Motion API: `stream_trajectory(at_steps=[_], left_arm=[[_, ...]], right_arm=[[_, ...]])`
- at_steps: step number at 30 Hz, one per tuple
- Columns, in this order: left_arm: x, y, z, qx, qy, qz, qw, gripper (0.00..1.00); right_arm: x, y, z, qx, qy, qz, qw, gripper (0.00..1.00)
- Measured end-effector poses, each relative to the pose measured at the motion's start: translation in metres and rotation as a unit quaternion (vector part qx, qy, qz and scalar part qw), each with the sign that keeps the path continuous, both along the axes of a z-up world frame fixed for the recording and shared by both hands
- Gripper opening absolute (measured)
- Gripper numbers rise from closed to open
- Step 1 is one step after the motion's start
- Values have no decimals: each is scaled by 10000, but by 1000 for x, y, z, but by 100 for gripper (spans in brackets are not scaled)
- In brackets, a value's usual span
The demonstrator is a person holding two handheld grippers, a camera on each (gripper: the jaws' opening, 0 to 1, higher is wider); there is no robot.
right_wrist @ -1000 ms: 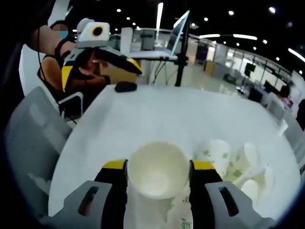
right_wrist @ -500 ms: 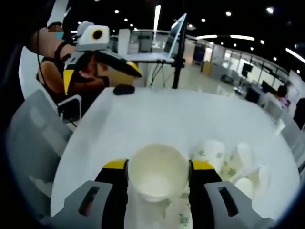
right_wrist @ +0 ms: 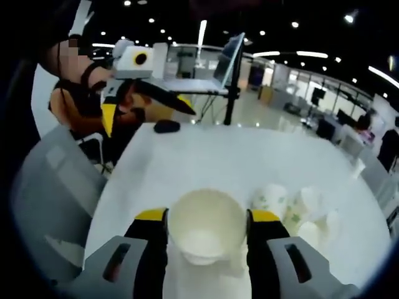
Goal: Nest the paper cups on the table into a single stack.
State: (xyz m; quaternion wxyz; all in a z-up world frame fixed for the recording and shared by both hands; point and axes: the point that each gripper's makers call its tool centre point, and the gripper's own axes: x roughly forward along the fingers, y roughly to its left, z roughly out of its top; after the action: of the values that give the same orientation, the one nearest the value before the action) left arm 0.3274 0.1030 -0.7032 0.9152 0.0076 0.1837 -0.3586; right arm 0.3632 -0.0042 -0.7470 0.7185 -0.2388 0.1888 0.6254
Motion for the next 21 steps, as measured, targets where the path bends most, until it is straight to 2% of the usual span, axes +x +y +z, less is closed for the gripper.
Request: stream_trajectory(at_steps=[10,21], left_arm=[[-2,-14,3,-16,3,-168,9999,97],[0,-23,3,28,5,-311,9995,98]], right_arm=[[-38,-24,-7,127,182,-131,9997,47],[-59,-31,-19,275,323,-170,9990,47]])
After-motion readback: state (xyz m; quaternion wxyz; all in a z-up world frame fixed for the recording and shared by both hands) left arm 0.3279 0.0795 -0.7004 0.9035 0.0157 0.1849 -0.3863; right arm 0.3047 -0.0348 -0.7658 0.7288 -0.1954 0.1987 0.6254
